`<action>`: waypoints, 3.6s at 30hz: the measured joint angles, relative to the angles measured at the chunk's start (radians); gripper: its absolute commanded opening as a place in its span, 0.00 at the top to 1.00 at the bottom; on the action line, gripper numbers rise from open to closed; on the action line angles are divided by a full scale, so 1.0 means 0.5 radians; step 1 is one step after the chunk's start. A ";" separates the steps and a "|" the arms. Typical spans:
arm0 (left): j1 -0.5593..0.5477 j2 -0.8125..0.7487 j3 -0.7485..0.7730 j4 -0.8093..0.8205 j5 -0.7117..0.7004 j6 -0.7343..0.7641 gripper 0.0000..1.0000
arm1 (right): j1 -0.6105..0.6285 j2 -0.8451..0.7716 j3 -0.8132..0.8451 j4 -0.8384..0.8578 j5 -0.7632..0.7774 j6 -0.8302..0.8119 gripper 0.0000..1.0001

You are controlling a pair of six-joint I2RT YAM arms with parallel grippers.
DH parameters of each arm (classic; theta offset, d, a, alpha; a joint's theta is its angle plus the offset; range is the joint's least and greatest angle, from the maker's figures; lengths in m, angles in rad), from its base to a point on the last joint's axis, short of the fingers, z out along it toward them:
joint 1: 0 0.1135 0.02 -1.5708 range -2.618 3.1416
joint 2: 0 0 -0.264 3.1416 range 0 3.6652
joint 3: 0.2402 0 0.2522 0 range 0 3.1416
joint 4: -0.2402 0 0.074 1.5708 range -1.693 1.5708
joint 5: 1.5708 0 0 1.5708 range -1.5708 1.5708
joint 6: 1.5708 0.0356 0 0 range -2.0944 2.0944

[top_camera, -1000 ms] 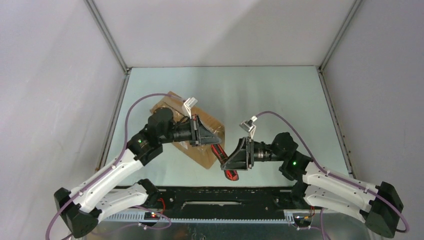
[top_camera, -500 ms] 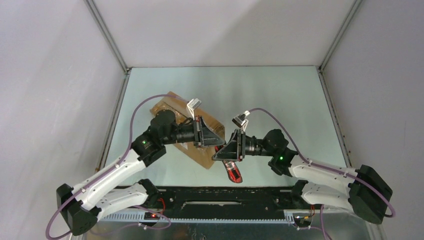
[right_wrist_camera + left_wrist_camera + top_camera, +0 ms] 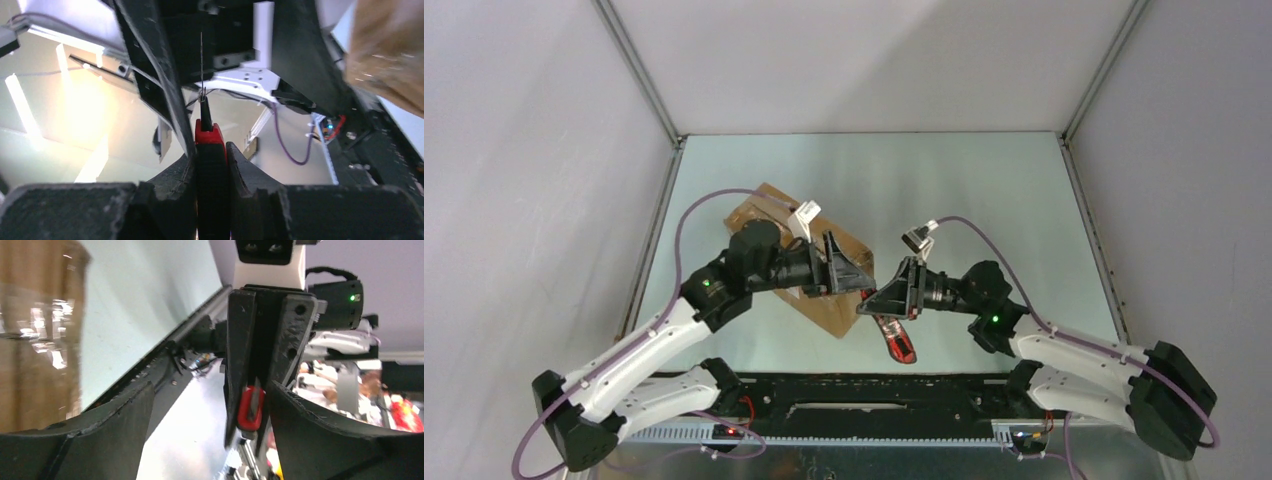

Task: Unpack the express box
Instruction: Cut the express box at the center of the board, then adjust the knife.

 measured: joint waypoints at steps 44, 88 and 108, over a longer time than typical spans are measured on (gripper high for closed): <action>0.026 0.552 0.564 -0.703 -0.636 0.463 0.29 | -0.221 0.692 -0.259 0.430 -0.229 -0.005 1.00; 0.195 0.376 0.915 -1.171 -0.043 0.916 0.29 | -0.046 -0.026 0.121 -0.658 -0.671 -0.803 1.00; -0.065 0.267 0.387 -0.245 0.528 0.550 0.89 | 0.099 0.012 0.336 -0.925 -0.657 -0.920 1.00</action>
